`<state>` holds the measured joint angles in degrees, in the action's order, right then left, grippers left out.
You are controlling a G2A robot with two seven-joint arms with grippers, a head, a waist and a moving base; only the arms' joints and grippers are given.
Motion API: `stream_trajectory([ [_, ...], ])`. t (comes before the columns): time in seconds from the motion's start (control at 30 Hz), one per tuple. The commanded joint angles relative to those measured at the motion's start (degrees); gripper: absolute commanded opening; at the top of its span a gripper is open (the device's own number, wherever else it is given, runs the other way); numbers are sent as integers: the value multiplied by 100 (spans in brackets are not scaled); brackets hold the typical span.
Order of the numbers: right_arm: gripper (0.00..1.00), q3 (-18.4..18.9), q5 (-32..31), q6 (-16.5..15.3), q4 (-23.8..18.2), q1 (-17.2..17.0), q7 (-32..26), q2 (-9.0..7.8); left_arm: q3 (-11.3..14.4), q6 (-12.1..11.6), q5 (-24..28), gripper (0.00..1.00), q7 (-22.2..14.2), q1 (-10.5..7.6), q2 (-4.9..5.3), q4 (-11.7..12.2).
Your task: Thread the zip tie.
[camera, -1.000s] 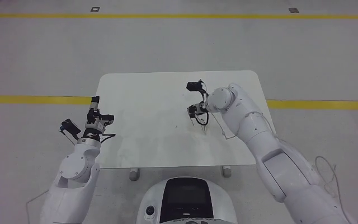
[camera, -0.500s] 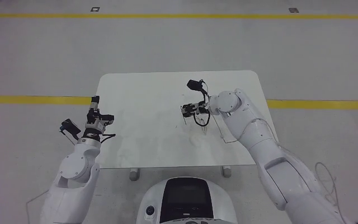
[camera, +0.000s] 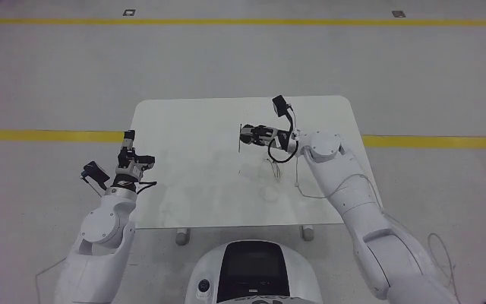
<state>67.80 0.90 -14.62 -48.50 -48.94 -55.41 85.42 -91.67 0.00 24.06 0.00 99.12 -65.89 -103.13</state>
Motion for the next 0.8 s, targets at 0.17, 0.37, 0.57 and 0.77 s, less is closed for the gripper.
stream_trajectory([
  [0.17,0,-1,-13,-1,0,0,-1,0,0,0,0,100,0,0,0,0],
  [0.37,0,-3,-17,1,-13,-14,32,0,0,0,0,100,0,0,0,0],
  [0.57,0,63,124,89,-373,-279,316,-49,0,0,0,100,0,0,0,0],
  [0.77,0,-1,442,176,-611,-557,714,-30,300,199,48,100,-721,-6,-5,-75],
])
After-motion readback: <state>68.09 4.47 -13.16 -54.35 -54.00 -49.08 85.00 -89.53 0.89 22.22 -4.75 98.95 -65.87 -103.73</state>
